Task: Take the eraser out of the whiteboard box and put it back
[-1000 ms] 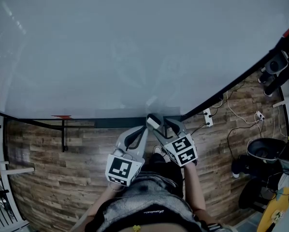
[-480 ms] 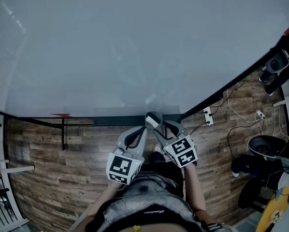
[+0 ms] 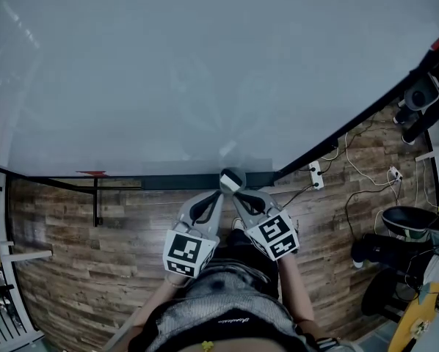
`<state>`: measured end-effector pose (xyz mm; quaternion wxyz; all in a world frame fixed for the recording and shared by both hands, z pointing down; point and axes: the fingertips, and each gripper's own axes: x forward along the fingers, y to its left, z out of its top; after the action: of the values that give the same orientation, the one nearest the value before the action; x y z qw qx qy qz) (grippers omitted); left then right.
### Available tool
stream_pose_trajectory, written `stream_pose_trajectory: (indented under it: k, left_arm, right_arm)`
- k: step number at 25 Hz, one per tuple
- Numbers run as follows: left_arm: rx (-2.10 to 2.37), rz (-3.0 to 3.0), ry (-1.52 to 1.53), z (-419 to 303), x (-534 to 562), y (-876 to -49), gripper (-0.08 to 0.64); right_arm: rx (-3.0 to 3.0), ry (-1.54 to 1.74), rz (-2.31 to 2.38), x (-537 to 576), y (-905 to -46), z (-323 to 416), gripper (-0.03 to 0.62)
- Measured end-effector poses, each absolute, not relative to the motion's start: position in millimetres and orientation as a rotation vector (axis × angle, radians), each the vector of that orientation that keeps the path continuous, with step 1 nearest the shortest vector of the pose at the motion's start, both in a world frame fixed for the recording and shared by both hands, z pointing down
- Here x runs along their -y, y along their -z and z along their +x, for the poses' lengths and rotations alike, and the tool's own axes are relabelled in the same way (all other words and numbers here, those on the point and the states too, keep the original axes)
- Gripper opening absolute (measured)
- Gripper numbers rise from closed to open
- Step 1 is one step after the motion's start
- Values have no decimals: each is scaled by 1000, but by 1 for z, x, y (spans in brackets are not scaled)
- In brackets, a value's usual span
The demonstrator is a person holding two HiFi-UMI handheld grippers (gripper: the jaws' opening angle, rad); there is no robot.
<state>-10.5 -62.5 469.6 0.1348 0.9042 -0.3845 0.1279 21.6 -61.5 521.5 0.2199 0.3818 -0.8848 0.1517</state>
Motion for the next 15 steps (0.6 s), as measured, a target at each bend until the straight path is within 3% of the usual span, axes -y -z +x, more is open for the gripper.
stream_pose_trajectory:
  k: [15]
  left_arm:
    - [1257,2638,-314,-29,73,-451,2]
  right_arm:
    - [2660,-247,1151,65,-453,-14,3]
